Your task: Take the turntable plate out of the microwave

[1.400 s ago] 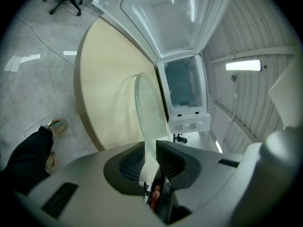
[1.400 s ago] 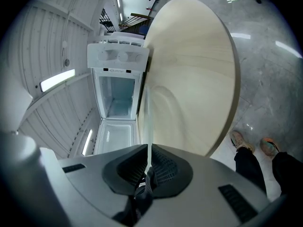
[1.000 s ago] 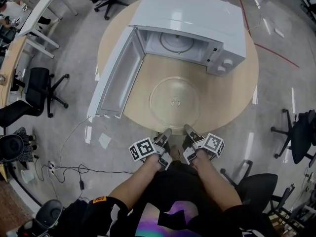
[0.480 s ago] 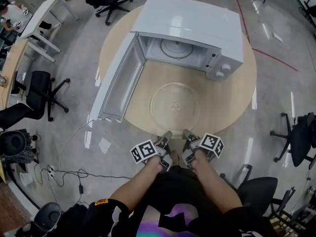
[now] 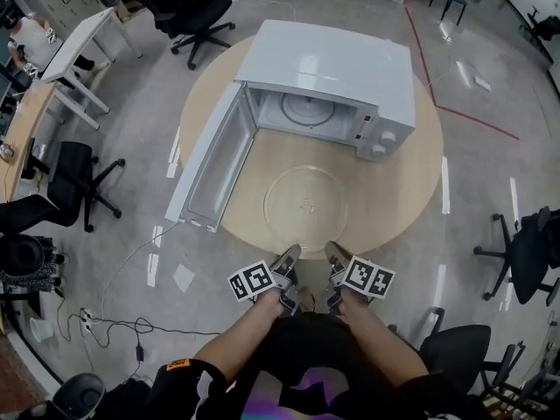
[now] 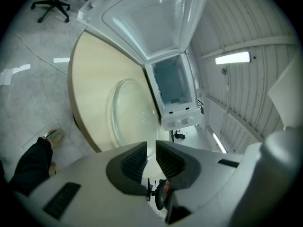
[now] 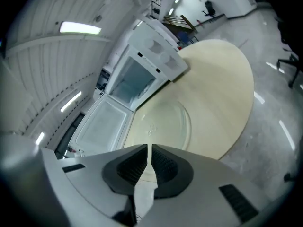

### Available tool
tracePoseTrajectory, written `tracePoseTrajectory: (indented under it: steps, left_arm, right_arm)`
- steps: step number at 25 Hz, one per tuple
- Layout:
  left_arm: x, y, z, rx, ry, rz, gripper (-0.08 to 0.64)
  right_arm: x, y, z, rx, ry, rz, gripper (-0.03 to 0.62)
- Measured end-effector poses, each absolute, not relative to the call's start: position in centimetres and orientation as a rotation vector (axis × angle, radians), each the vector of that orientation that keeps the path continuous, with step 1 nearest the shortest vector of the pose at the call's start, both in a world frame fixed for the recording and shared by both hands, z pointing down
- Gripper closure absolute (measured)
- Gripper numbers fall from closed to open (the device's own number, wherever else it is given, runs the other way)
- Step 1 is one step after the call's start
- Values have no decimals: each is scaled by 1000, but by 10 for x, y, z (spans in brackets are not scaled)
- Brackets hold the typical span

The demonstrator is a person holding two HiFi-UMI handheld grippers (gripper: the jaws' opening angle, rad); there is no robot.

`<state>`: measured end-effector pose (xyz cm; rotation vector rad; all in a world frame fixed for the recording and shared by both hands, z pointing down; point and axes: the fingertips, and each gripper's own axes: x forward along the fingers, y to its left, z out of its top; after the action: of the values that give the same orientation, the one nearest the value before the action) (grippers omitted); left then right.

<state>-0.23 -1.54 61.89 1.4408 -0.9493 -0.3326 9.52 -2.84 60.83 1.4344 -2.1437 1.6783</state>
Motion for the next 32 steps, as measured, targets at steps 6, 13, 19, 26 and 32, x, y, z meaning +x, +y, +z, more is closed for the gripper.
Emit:
tracePoseTrajectory:
  steps: [6,13,19,26,32]
  left_arm:
    - [-1,-11,574,1665,-995,-272,463]
    - [7,8,510,2004,-1181,-82,514]
    - [9,38,454,2268,-1370,40,514]
    - [-6,81,432,2320,-1543,89,514]
    - [-20,112,422,2317,-1590,81,514]
  right_arm:
    - [87,-20,570,1354,-2322,1259,554]
    - [86,3,517,1325,-2438,824,554]
    - [92,31,475,1353,-2507,646,555]
    - [86,63,445,1352,-2593,543,555]
    - [70,87,435,1319,-2632,478,555]
